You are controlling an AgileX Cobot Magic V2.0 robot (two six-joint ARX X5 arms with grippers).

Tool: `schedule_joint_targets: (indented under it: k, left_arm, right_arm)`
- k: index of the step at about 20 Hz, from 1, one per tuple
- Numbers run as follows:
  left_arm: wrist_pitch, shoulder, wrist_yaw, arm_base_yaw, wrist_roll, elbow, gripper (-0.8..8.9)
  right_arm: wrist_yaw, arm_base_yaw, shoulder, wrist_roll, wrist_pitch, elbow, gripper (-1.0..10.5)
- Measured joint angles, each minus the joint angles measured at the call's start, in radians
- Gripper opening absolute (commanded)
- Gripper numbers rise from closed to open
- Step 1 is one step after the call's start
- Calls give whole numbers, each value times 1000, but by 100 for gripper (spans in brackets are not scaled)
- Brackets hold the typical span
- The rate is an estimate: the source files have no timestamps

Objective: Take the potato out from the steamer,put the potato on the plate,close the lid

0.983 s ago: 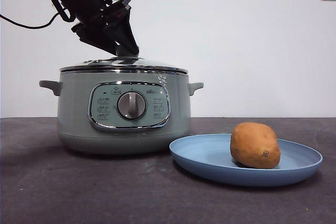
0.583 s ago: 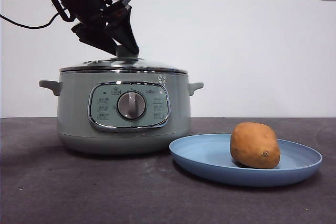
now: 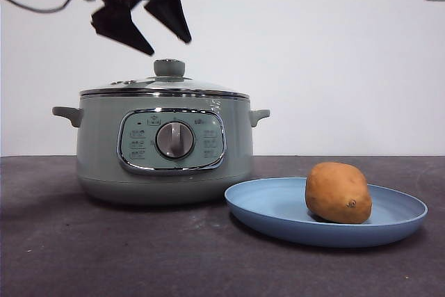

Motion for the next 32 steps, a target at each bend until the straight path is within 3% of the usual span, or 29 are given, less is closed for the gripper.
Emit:
schedule_joint_targets:
  k: [7, 15, 17, 22, 24, 27, 32]
  left_arm:
    - [-264, -75, 72, 0, -1, 186, 532]
    - [-588, -215, 87, 0, -17, 343, 529]
    - [-658, -235, 86, 0, -17, 352, 476]
    - [-733, -259, 86, 0, -17, 355, 144]
    - [-733, -264, 86, 0, -17, 355, -25]
    - [-733, -266, 86, 0, -17, 355, -9]
    - [-733, -266, 86, 0, -17, 355, -8]
  right_arm:
    - [-10, 0, 1, 2, -62, 0, 626]
    - [-193, 0, 24, 21, -195, 0, 624]
    - [-255, 0, 34, 34, -228, 0, 606]
    - [-360, 0, 56, 59, -320, 0, 416]
    - [-365, 0, 57, 64, -348, 0, 247]
    - [-366, 0, 57, 66, -361, 0, -20]
    - [-363, 0, 57, 66, -360, 0, -11]
